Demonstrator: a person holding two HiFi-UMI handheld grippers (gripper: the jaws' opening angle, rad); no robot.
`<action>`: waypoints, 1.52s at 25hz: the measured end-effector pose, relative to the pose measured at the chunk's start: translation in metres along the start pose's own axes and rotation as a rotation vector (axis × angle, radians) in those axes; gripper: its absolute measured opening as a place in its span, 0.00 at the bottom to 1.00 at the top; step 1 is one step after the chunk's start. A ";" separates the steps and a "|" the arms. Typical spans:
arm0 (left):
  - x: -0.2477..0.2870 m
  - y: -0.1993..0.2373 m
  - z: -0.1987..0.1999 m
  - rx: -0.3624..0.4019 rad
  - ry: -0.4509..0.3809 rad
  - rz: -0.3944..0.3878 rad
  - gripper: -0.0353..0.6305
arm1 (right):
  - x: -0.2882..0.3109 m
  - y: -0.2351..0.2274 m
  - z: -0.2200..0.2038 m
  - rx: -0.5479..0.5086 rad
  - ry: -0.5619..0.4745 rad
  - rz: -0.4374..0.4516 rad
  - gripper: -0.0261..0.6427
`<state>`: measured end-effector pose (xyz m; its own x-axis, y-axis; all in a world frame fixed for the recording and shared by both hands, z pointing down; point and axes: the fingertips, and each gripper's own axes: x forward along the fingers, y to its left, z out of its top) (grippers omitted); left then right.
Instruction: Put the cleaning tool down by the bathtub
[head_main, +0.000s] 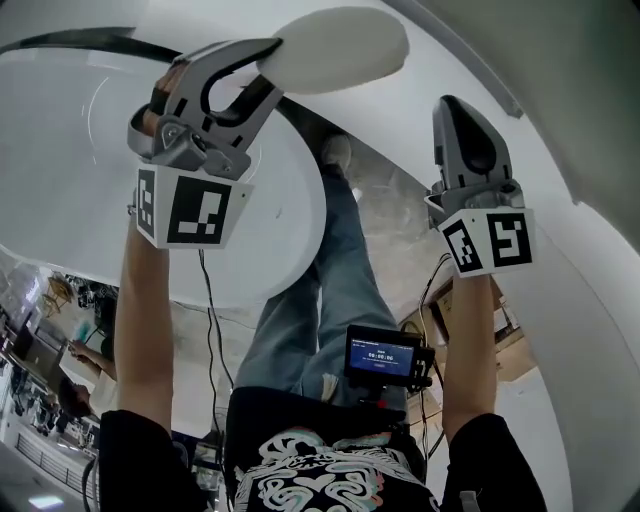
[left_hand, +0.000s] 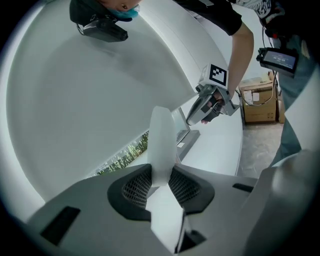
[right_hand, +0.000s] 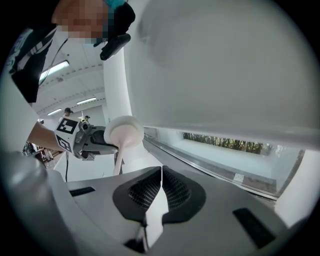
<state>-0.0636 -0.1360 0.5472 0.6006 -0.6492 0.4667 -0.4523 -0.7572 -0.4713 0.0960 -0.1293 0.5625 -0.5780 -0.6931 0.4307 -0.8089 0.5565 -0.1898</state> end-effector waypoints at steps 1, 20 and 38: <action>0.005 -0.003 -0.004 0.015 0.006 -0.005 0.21 | 0.004 -0.002 -0.006 0.002 0.009 0.001 0.08; 0.094 -0.077 -0.065 0.512 0.154 -0.261 0.21 | 0.031 -0.040 -0.075 0.043 0.123 -0.009 0.08; 0.144 -0.116 -0.112 0.594 0.226 -0.385 0.21 | 0.055 -0.054 -0.116 0.063 0.193 -0.012 0.08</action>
<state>0.0018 -0.1493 0.7529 0.4651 -0.3933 0.7931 0.2343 -0.8093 -0.5387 0.1203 -0.1442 0.6990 -0.5421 -0.5955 0.5928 -0.8239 0.5153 -0.2359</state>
